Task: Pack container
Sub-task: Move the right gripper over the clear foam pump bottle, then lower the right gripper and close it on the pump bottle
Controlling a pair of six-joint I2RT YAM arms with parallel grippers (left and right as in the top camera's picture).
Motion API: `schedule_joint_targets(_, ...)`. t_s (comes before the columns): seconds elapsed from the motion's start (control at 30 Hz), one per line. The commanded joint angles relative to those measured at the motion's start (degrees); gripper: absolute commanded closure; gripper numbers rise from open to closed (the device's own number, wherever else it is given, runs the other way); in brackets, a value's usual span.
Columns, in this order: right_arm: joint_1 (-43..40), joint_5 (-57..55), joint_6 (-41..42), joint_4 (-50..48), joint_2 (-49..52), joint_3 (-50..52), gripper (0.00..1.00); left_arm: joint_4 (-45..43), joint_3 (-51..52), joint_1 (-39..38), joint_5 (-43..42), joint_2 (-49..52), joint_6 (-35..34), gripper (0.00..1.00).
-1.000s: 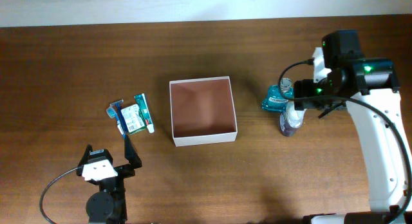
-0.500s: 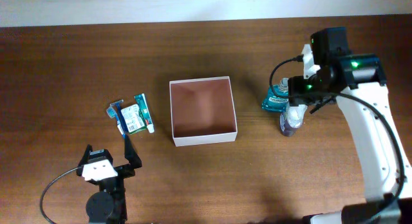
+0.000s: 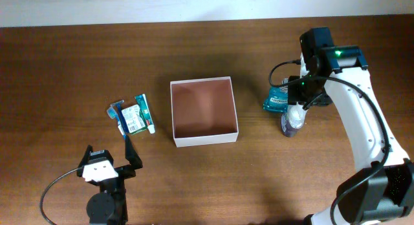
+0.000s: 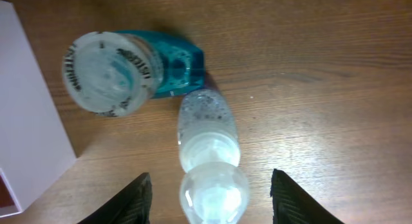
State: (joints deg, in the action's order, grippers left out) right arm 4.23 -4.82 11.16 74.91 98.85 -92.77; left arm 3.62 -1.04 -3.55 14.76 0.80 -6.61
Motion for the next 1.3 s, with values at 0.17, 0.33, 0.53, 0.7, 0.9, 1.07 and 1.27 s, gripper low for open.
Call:
schedule_joint_targets(0.17,0.22,-2.75,4.39,-0.22,1.7,1.4,0.41,-0.17,0.48,0.35,-0.46,-0.46,0.9,0.01)
schedule_joint_targets(0.33,0.2,-2.75,4.85,-1.75,2.03,4.68,0.41,-0.17,0.48,0.35,-0.46,-0.46,0.9,0.01)
schedule_joint_targets(0.53,0.2,-2.75,4.85,-2.34,2.03,5.46,0.42,-0.17,0.48,0.35,-0.46,-0.46,0.9,0.01)
schedule_joint_targets(0.7,0.22,-2.69,6.56,-2.36,2.03,5.55,0.42,-0.2,0.48,0.35,-0.46,-0.46,0.9,0.01)
schedule_joint_targets(0.9,0.2,-2.69,6.56,-3.37,2.03,5.75,0.42,-0.17,0.48,0.35,-0.46,-0.46,0.9,0.01)
schedule_joint_targets(1.07,0.2,-2.47,6.56,-3.85,2.03,5.77,0.48,-0.17,0.48,0.35,-0.46,-0.46,0.92,0.01)
schedule_joint_targets(1.27,0.2,-2.29,7.41,-4.04,2.03,5.79,0.48,-0.17,0.48,0.35,-0.46,-0.46,0.9,0.01)
